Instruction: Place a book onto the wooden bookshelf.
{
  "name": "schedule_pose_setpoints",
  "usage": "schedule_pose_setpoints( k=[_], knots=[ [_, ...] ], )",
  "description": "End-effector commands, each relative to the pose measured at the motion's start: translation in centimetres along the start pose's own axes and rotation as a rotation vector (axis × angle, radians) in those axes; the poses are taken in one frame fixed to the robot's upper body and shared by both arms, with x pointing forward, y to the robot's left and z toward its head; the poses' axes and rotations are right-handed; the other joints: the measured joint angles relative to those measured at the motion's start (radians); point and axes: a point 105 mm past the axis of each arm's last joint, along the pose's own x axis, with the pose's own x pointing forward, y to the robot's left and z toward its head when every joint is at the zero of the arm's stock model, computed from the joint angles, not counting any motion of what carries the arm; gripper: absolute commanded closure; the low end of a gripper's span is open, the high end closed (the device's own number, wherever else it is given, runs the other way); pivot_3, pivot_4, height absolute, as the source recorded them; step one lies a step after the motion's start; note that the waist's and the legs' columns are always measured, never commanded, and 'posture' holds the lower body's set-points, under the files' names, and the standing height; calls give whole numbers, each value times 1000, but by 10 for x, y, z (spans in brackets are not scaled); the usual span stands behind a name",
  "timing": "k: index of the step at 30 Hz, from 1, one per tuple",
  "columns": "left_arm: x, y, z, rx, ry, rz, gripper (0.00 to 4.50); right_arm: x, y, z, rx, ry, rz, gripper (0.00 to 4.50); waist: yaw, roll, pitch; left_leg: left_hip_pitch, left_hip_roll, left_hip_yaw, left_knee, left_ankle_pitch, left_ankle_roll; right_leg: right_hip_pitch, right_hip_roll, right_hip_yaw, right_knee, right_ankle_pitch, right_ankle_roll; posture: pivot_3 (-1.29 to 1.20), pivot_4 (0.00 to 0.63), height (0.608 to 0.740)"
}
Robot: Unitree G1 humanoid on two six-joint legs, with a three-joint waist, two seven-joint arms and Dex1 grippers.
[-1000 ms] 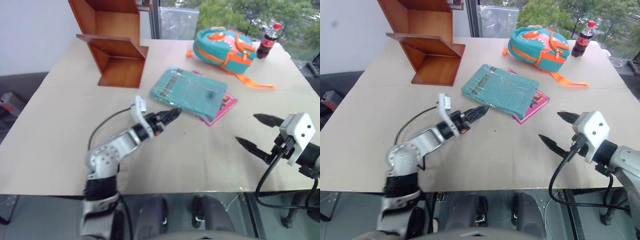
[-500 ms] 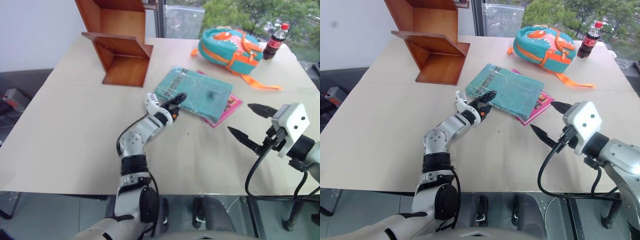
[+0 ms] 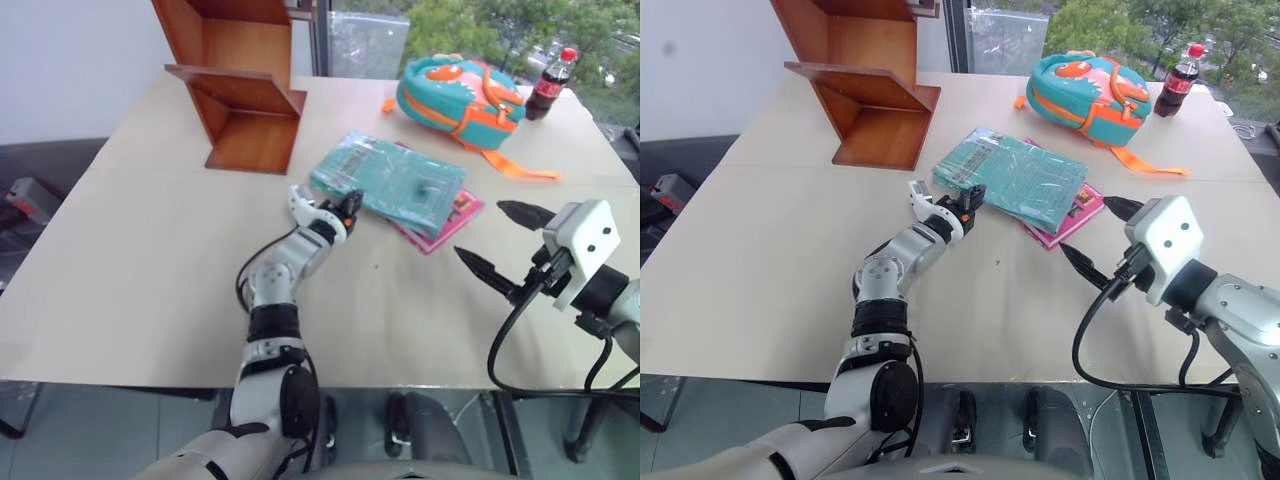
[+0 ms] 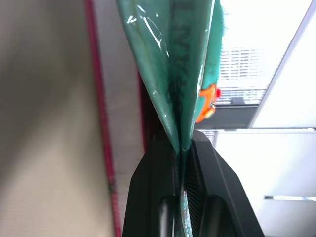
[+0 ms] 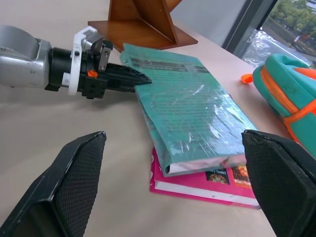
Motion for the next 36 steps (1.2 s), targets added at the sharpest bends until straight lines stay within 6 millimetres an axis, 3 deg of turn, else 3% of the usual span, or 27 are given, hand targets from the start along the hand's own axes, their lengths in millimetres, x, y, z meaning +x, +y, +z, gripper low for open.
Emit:
schedule_pose_setpoints(
  k=[1,5,10,13,16,18,20,25,28,33,36],
  knots=[
    [-15,-18,0,52,36,-96,4482,0,1,9,-33,-35,1,0,-1,0,0,0,0,0,0,0,0,0,0,0,0,0,0,0,150,740],
    [-38,-25,11,213,83,-135,4482,4,2,7,-24,-44,11,0,-4,0,0,0,1,0,0,0,0,0,1,0,0,0,0,0,150,740],
    [-73,-41,44,510,96,-197,4482,12,2,6,-11,-68,24,0,-4,1,0,1,2,1,0,0,-1,0,2,-1,0,0,0,0,150,740],
    [-89,-71,63,711,86,-303,4482,19,4,7,-11,-89,35,0,-2,1,0,1,1,1,0,0,-1,0,1,-2,0,0,0,0,150,740],
    [-98,-100,60,905,144,-421,4482,24,4,9,-12,-114,43,0,1,1,1,0,1,1,0,0,-1,-1,0,-2,0,0,-1,0,150,740],
    [-104,-118,48,1117,212,-504,4482,27,1,9,-12,-128,45,0,5,1,1,-1,0,0,0,0,-1,-1,-1,-2,-1,0,-1,0,150,740],
    [-111,-133,49,1337,225,-558,4482,32,4,11,-17,-144,47,0,2,1,1,-1,-1,1,-1,0,-1,-1,-1,-2,-1,-1,-2,0,150,740],
    [-109,-197,53,1988,118,-689,4482,39,-1,21,-20,-200,52,0,-2,2,2,-1,0,2,-2,0,-1,-2,0,-2,-1,-2,-4,0,150,740],
    [-105,-233,71,2379,3,-615,4482,44,-3,21,-15,-220,62,0,-2,2,2,-1,0,3,-2,0,-1,-3,1,-2,-1,-2,-4,0,150,740],
    [-109,-257,103,2653,-39,-448,4482,50,0,23,-11,-251,85,0,-3,4,3,0,0,7,-4,0,-1,-5,1,2,0,-1,0,0,150,740],
    [-114,-255,149,2824,37,-136,4482,50,-8,29,-26,-282,63,0,-5,5,4,-2,0,8,-4,0,-1,-7,2,2,0,-1,0,0,150,740]
  ],
)
